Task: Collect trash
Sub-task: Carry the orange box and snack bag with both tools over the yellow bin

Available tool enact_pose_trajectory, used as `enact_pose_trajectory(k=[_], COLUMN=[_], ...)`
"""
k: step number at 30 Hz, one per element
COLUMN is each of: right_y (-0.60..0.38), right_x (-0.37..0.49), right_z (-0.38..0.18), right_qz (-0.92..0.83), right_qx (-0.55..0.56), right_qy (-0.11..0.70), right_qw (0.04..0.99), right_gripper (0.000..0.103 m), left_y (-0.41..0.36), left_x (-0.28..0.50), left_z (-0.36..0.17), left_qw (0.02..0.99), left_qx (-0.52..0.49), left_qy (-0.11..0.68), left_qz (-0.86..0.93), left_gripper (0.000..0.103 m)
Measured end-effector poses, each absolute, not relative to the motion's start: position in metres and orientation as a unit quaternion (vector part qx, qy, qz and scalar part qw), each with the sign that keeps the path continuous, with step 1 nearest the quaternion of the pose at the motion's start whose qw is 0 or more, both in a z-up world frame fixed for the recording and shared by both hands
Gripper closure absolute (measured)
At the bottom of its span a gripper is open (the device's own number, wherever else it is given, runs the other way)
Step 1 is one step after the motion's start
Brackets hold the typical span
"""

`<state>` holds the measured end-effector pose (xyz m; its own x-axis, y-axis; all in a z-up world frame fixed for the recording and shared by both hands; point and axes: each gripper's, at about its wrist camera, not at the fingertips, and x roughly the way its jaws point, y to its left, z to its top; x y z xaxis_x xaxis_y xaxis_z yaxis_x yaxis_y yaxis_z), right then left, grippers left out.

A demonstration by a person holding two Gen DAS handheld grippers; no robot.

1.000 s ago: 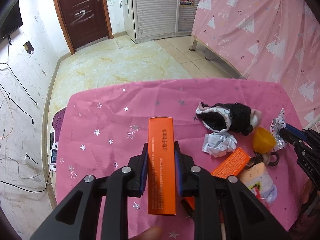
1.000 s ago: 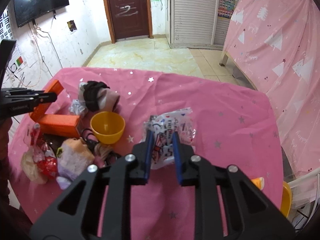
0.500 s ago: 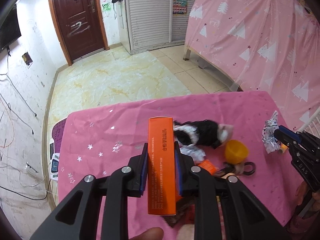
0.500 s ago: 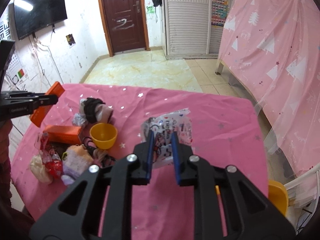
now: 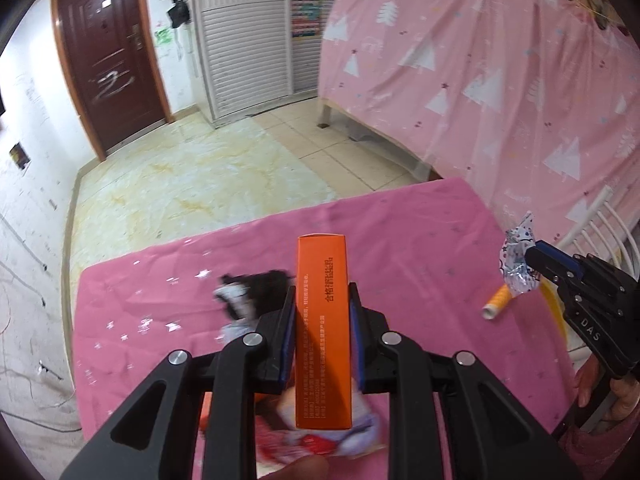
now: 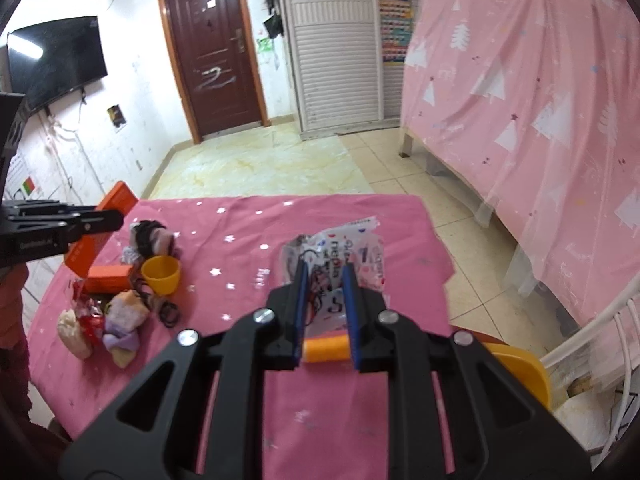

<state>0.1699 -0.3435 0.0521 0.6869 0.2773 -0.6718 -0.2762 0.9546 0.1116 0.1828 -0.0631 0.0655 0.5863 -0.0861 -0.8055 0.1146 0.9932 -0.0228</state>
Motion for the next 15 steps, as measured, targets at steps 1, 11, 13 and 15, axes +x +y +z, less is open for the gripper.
enact_pose_trajectory(k=[1,11,13,15], right_y=[-0.349,-0.415,-0.426,-0.438], right_x=[0.168,0.156,0.153,0.15], right_z=[0.053,0.049,0.046,0.043], right_qz=[0.147,0.105,0.096,0.088], right_qx=[0.003,0.031,0.036,0.04], right_qy=[0.365,0.363,0.363,0.364], right_qw=[0.919,0.925,0.926,0.926], right_gripper=[0.087,0.087,0.087,0.087], left_y=[-0.071,-0.152,-0.168,-0.182], left_x=[0.184,0.187,0.186,0.186], left_z=[0.066,0.069,0.068,0.066], left_qw=[0.89,0.885,0.883,0.881], left_qx=[0.017,0.04,0.042,0.043], left_qy=[0.451,0.45,0.45,0.451], left_qz=[-0.062,-0.116,-0.127,-0.138], left_gripper=[0.086,0.086,0.086,0.086])
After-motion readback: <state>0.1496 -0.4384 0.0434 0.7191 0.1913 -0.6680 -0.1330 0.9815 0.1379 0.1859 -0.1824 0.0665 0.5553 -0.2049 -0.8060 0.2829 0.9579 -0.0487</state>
